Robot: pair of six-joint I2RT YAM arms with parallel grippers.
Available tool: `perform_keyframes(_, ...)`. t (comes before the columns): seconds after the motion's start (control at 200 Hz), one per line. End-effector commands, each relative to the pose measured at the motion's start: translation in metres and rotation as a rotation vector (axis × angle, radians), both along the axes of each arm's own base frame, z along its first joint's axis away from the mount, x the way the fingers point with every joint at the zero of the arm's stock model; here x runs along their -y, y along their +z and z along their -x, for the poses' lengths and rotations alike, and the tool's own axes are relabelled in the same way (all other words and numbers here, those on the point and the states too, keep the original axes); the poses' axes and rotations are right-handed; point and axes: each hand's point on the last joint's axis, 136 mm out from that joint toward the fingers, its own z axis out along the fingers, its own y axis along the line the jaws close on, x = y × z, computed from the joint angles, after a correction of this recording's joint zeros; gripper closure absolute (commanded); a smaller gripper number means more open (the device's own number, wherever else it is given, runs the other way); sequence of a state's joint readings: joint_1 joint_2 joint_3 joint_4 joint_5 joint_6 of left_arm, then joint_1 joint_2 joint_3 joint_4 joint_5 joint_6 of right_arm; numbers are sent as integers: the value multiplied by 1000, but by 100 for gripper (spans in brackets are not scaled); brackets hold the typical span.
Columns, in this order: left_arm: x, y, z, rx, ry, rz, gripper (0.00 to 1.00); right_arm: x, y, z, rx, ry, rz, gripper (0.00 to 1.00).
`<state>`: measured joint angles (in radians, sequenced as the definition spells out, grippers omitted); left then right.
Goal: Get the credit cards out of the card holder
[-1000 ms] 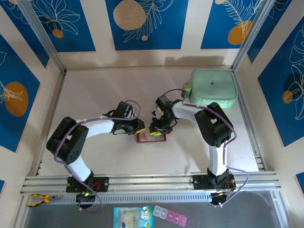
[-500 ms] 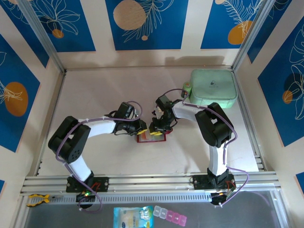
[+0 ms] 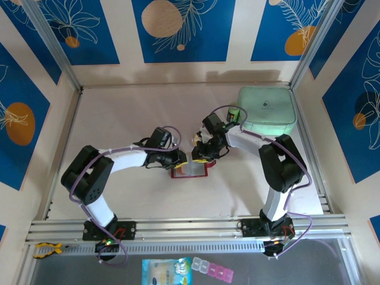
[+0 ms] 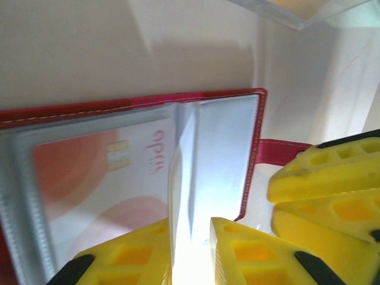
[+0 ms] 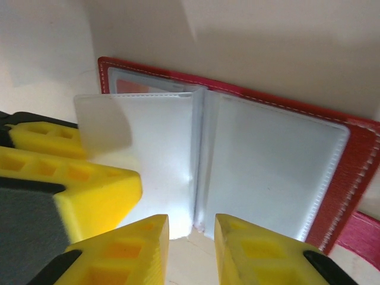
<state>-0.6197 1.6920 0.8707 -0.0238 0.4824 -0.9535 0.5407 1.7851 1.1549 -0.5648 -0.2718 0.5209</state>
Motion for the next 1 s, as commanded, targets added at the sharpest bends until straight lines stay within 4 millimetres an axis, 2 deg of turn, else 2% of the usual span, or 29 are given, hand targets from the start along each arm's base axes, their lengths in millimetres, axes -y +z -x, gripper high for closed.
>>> perform_keyframes(0.0, 12, 17, -2, 15, -16, 25, 78, 9, 7, 2, 6, -23, -2, 73)
perform_keyframes(0.36, 47, 18, -8, 10, -82, 47, 77, 36, 16, 1, 34, -82, 10, 73)
perform_keyframes(0.6, 65, 11, -12, 0, -120, 51, 70, 58, 23, 4, 48, -139, 15, 70)
perform_keyframes(0.785, 75, 1, -14, -20, -141, 55, 67, 64, 26, 4, 53, -153, 15, 69)
perform_keyframes(0.995, 76, -14, -12, -44, -149, 45, 66, 63, 26, 6, 44, -157, 10, 69)
